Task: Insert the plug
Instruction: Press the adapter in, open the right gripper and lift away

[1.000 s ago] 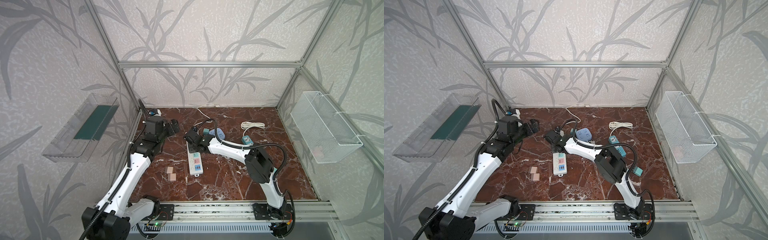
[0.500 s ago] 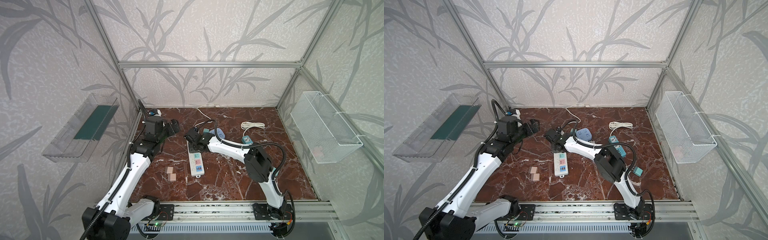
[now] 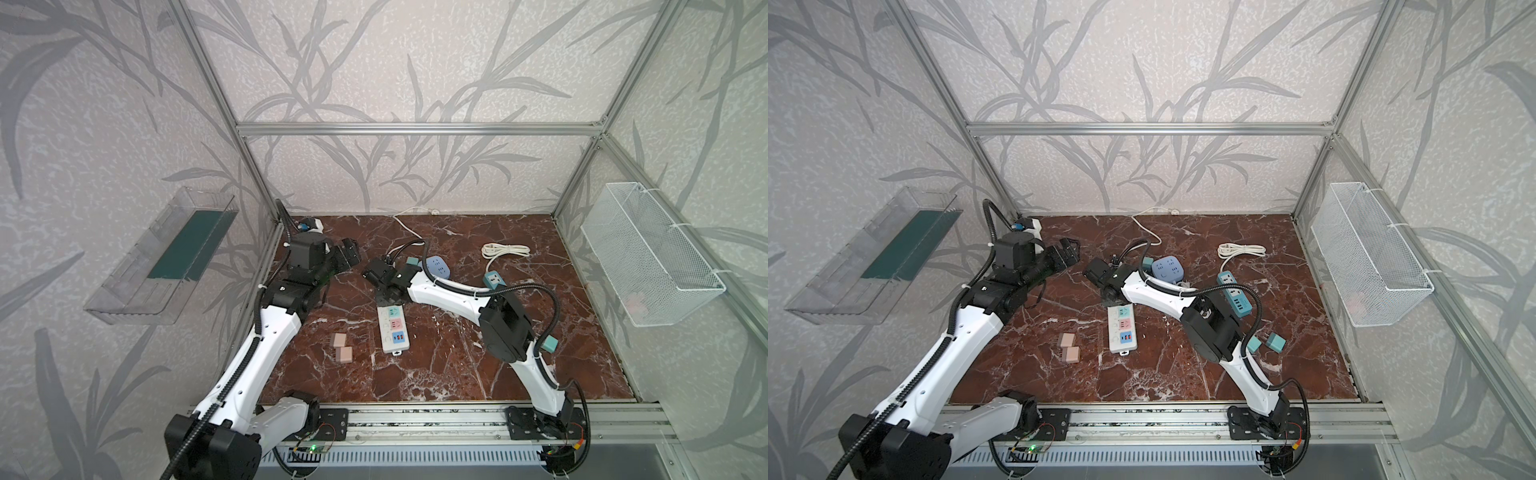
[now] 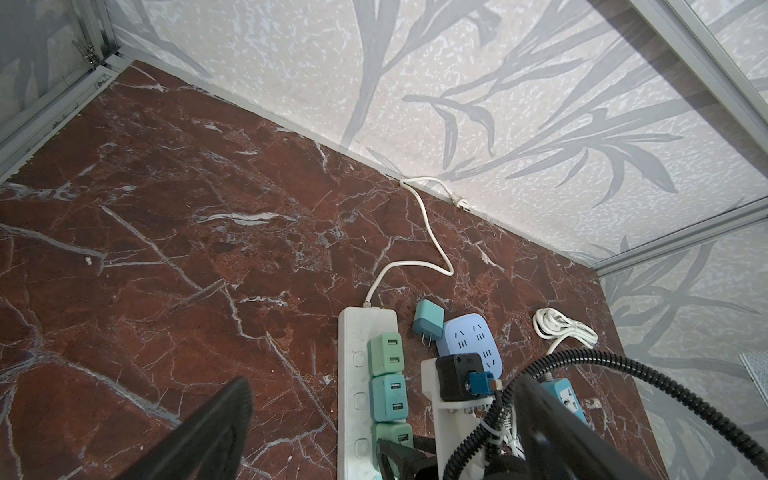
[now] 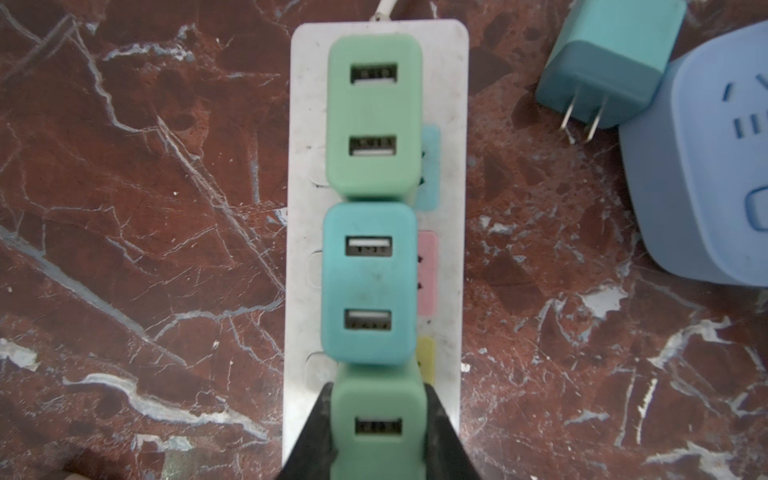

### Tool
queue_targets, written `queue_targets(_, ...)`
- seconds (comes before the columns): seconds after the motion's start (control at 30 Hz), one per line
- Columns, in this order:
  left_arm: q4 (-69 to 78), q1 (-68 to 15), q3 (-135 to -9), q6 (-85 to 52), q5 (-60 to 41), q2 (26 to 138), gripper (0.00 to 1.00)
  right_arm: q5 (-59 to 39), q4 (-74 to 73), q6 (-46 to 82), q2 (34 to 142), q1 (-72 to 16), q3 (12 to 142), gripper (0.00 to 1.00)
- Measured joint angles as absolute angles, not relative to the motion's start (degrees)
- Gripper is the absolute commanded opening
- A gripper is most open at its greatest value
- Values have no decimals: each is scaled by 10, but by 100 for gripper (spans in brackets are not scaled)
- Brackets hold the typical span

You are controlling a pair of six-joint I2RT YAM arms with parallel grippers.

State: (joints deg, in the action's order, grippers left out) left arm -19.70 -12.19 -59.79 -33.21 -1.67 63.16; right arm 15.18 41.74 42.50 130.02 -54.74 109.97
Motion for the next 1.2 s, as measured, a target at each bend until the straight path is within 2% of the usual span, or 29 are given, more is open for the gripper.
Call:
queue_targets(0.2,-196,-118,-597,-332,-19,632,97,150,433,411,1315,-549,1122,0)
queue_targets(0.57,-180,-107,-584,-336,-24,631,97,124,410,281,1343,-541,1162,1)
queue_targets(0.6,-178,-105,-583,-337,-26,631,97,119,409,277,1342,-539,1161,5)
queue_targets(0.73,-172,-96,-583,-342,-34,632,98,99,390,264,1327,-534,1138,37)
queue_targets(0.83,-165,-89,-582,-343,-45,631,99,80,388,255,1324,-533,1125,49)
queue_targets(0.93,-150,-86,-571,-343,-49,626,99,68,384,248,1313,-532,1096,56)
queue_targets(1.2,-141,-81,-560,-343,-39,609,99,57,351,239,1160,-532,990,62)
